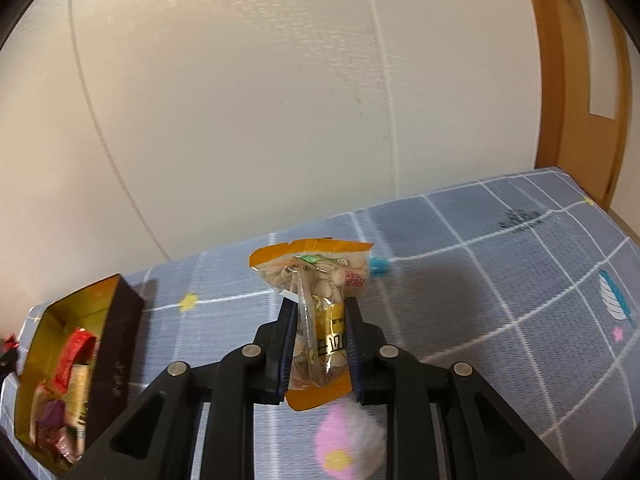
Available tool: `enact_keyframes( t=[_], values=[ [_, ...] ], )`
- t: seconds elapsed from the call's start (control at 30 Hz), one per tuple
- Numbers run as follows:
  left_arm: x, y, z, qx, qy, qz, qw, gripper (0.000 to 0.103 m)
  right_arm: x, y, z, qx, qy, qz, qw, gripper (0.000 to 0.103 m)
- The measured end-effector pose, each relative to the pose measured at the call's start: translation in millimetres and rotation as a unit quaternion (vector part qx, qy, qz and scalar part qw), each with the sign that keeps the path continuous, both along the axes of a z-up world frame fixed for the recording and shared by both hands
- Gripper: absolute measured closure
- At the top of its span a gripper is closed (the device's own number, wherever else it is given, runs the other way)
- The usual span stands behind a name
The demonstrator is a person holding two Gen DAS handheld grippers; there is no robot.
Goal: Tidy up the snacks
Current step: 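Carry the red wrapped cake into the tin tray and open the left tool, then carry the nut pouch into the tin tray and open the right tool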
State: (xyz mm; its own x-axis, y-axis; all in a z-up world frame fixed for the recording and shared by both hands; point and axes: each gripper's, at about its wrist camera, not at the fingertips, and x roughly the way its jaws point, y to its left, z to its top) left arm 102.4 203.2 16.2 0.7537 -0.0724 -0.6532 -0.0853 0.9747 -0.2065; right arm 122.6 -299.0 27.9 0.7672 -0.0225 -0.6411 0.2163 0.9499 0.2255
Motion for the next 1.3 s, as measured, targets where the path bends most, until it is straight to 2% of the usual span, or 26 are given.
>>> enact_keyframes(
  t=[0.43, 0.77, 0.87, 1.1, 1.3],
  values=[
    [19.6, 6.1, -12.2, 0.002, 0.031, 0.023, 0.9992, 0.064, 0.4, 48.0, 3.4, 0.006, -0.008, 0.045, 0.999, 0.080],
    [26.5, 5.0, -14.1, 0.009, 0.038, 0.032, 0.9987, 0.063, -0.5, 59.2, 6.4, 0.005, -0.018, 0.059, 0.998, 0.080],
    [30.5, 3.1, -17.9, 0.013, 0.052, 0.033, 0.9980, 0.061, -0.8, 61.7, 8.6, 0.007, -0.021, 0.065, 0.998, 0.080],
    [26.9, 2.1, -18.1, 0.022, 0.059, 0.030, 0.9976, 0.060, 1.0, 75.1, 9.6, 0.010, -0.021, 0.081, 0.996, 0.080],
    [14.2, 1.5, -17.8, 0.022, 0.067, 0.012, 0.9974, 0.060, 3.3, 90.7, 14.3, 0.034, -0.027, 0.111, 0.993, 0.080]
  ],
)
